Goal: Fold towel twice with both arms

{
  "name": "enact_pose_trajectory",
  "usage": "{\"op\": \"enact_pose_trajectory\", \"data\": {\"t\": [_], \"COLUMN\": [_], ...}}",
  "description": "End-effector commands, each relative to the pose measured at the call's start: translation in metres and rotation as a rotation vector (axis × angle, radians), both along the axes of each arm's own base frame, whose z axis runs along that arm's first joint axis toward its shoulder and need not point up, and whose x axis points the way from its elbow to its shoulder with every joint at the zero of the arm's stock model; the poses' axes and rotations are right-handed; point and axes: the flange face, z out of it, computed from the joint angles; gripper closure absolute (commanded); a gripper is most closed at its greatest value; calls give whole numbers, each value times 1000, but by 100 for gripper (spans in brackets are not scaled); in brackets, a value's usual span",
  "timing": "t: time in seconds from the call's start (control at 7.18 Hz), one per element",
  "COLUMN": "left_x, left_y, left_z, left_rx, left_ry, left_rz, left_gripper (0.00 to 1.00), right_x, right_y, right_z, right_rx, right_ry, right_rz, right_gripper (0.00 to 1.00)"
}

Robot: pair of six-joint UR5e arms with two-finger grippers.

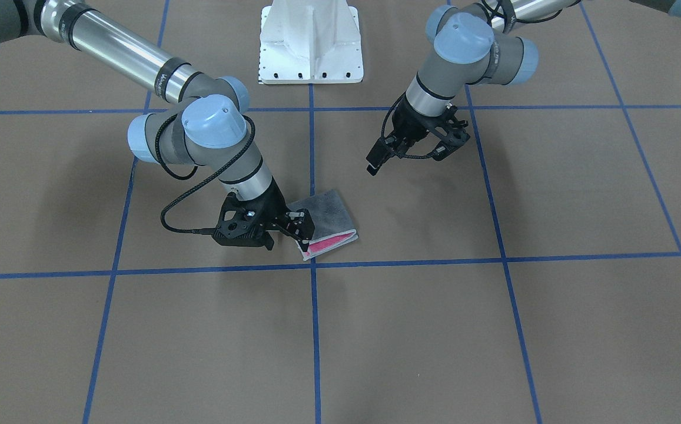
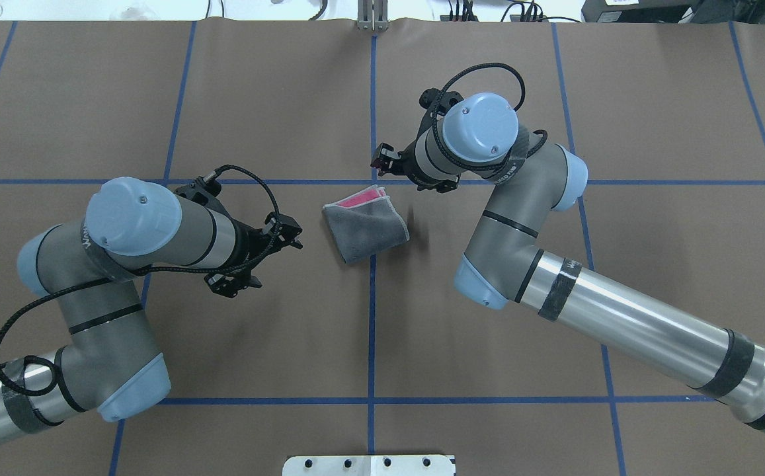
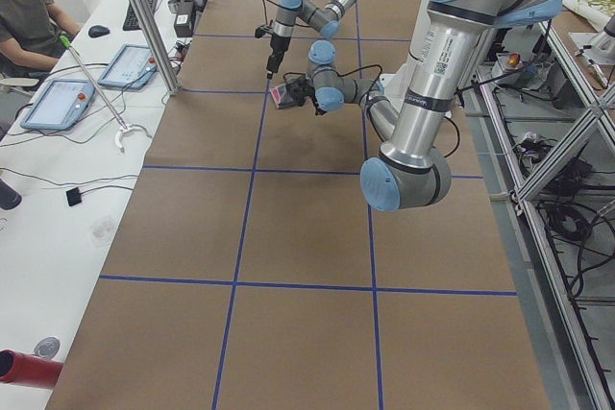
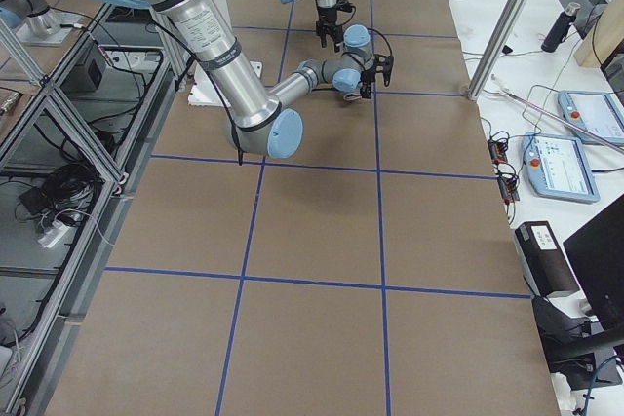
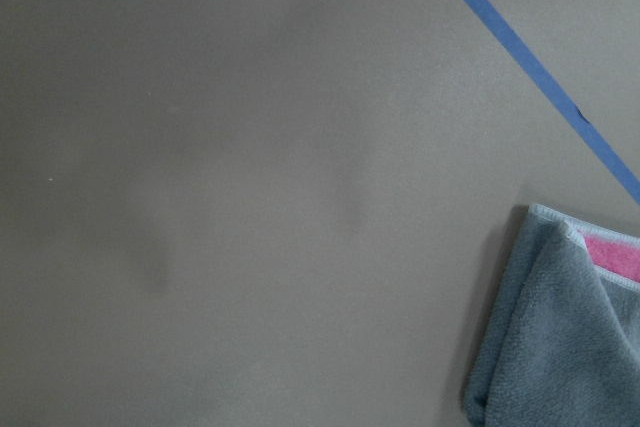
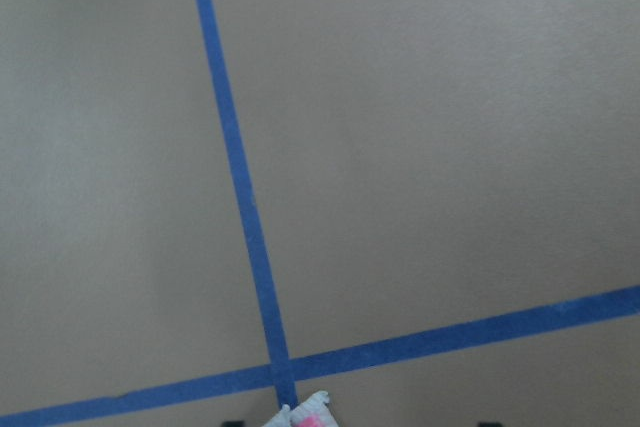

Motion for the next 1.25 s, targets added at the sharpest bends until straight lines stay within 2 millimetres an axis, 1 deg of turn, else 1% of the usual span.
{"op": "enact_pose_trajectory", "data": {"t": [0.0,0.14,0.28,0.42,0.56,0.7,0.84,1.11], "left_x": [0,0,-1,-1,-1,0,0,1], "left_y": [0,0,0,0,0,1,2,3], "left_z": [0,1,0,1,1,1,2,1], "left_rx": [0,-1,-2,-2,-3,-3,-4,-3], "left_ry": [1,-2,0,-2,-2,-2,-3,-2], "left_rz": [0,0,-1,-1,-3,-1,0,2], "left_gripper": [1,1,1,1,1,1,1,1], "right_x": [-9,-15,-20,-26,-27,-28,-33,-34], "right_y": [1,6,5,6,5,2,0,0], "right_z": [-9,-11,-9,-11,-10,-5,7,3], "right_rx": [-27,-40,-40,-41,-101,-108,-110,-108], "right_ry": [-59,-66,-59,-65,-89,-78,-56,-60], "right_rz": [20,20,25,24,57,81,97,97], "right_gripper": [27,30,30,32,34,35,36,37]}}
